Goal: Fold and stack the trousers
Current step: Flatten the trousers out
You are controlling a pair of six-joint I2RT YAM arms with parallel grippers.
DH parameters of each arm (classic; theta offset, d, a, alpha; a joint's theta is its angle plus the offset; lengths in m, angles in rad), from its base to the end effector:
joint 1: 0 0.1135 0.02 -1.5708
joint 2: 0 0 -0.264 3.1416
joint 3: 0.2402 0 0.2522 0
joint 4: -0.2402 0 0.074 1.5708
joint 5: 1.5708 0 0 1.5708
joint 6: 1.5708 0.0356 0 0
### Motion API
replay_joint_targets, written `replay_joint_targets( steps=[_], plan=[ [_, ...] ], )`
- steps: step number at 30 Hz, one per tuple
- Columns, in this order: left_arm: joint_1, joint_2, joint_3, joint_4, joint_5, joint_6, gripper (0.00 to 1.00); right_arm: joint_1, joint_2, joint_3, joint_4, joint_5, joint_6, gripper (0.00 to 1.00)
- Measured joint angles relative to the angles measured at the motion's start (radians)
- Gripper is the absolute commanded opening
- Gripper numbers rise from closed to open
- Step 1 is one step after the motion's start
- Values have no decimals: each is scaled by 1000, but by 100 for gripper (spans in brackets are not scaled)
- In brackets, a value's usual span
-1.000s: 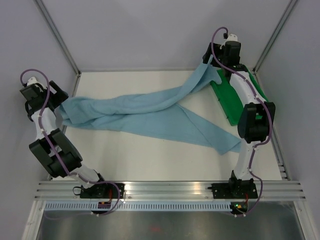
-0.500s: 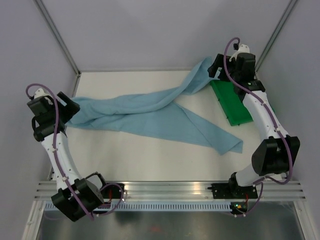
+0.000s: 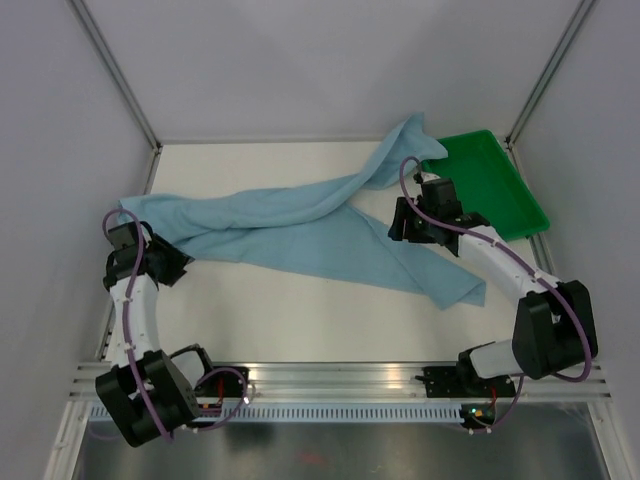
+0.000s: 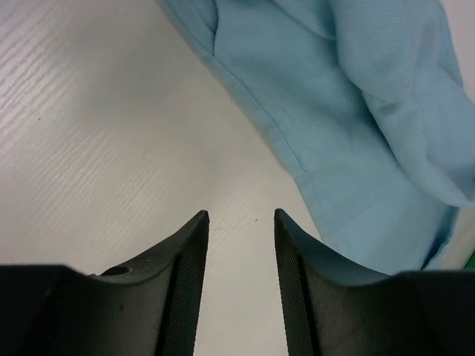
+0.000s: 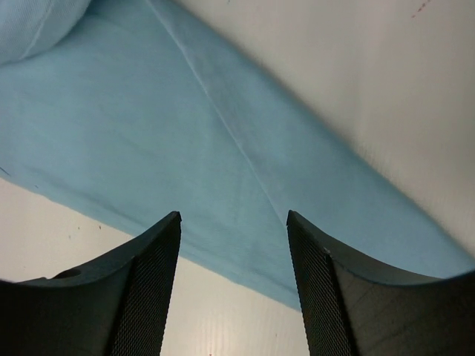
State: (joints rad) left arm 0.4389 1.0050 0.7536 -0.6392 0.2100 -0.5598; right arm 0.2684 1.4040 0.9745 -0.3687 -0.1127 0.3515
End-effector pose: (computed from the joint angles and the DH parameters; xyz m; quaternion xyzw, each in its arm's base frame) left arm 0.1834 0.0779 0.2489 -0.4182 0.8398 -0.1187 0.3252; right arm 0.2884 0.0835 0.2481 0.0172 0.9249 0.1644 0.3423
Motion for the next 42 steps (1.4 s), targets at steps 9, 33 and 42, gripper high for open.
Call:
replay_joint_targets(
  steps=[9, 33, 42],
  plan=[
    [-1, 237, -31, 178, -35, -126, 45, 198, 186, 20, 40, 55, 34, 70],
    [-9, 396, -143, 472, -155, -327, 54, 206, 403, 297, -5, 173, 51, 75],
    [-9, 450, -193, 726, -148, -409, 57, 206, 281, 155, -6, 177, 108, 75]
  ],
)
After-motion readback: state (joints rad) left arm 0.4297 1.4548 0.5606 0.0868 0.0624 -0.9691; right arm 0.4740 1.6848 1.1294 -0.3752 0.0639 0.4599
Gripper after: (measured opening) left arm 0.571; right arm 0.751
